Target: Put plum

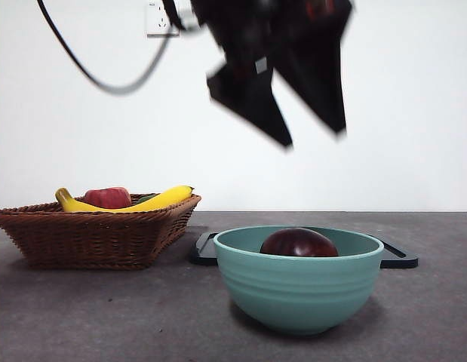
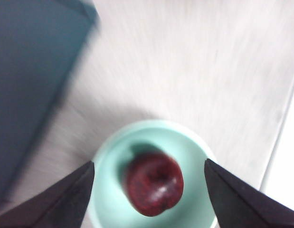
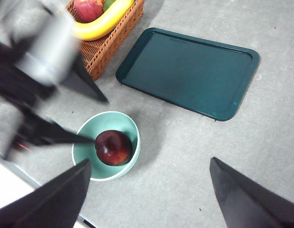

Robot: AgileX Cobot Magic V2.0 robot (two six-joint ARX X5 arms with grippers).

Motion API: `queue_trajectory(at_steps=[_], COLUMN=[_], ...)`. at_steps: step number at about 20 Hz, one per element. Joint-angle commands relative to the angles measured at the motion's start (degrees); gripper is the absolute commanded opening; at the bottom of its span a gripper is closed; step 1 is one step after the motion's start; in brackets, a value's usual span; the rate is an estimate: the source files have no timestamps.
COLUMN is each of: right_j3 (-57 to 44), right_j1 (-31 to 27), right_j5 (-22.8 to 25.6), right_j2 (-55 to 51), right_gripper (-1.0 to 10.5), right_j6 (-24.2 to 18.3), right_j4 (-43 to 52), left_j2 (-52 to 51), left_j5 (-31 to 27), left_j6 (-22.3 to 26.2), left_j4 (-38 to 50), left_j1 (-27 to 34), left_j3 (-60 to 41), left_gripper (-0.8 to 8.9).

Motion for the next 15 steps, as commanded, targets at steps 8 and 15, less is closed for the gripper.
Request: queue_trajectory(at_steps=[8, 15], right_j3=[1.14, 1.09], right_j1=[0.24, 0.24], right_j5=[-0.13, -0.2], right_j2=[0.24, 0.31], right_gripper=[4.0, 4.0], right_j6=[0.79, 0.83], right_j4=[0.13, 0.11], left_j2=[-22.67, -36.3], left_j5=[-0.11, 3.89], left_j6=[-5.11, -7.93], left_j4=[-5.2, -6.88], left_j1=[13.94, 21.14], left_j3=[1.4, -10.25], left_gripper=[3.74, 3.74])
